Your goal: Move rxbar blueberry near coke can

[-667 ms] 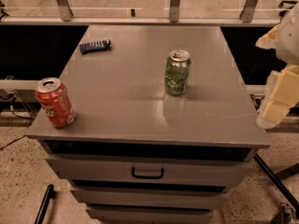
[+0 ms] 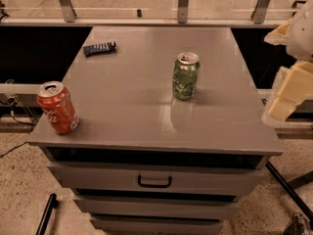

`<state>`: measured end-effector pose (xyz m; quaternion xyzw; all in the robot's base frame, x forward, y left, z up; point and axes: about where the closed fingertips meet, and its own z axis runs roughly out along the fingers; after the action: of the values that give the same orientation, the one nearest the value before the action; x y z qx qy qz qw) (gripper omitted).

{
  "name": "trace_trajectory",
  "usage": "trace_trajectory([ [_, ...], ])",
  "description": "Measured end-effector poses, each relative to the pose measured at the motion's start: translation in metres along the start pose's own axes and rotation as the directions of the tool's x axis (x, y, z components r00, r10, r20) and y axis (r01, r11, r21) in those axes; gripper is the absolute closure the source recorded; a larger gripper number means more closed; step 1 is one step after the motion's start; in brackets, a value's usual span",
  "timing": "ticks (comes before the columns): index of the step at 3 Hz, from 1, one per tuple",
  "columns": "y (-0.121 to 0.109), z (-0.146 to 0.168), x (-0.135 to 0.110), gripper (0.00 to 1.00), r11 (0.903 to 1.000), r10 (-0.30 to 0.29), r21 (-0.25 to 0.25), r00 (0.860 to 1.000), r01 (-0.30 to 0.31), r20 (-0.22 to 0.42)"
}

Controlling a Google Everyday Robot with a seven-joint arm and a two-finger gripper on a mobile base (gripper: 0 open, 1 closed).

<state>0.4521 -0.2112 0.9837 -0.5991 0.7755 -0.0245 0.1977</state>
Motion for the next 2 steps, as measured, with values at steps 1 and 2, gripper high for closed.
trace_trajectory([
  [1,-0.037,0.009,-0.021,0.0,0.9998,0.001,0.021,0.996,-0.002,0.084],
  [2,-0.102,0.015,-0.082,0.0,0.9992,-0.032,0.032,0.972,0.026,0.231],
])
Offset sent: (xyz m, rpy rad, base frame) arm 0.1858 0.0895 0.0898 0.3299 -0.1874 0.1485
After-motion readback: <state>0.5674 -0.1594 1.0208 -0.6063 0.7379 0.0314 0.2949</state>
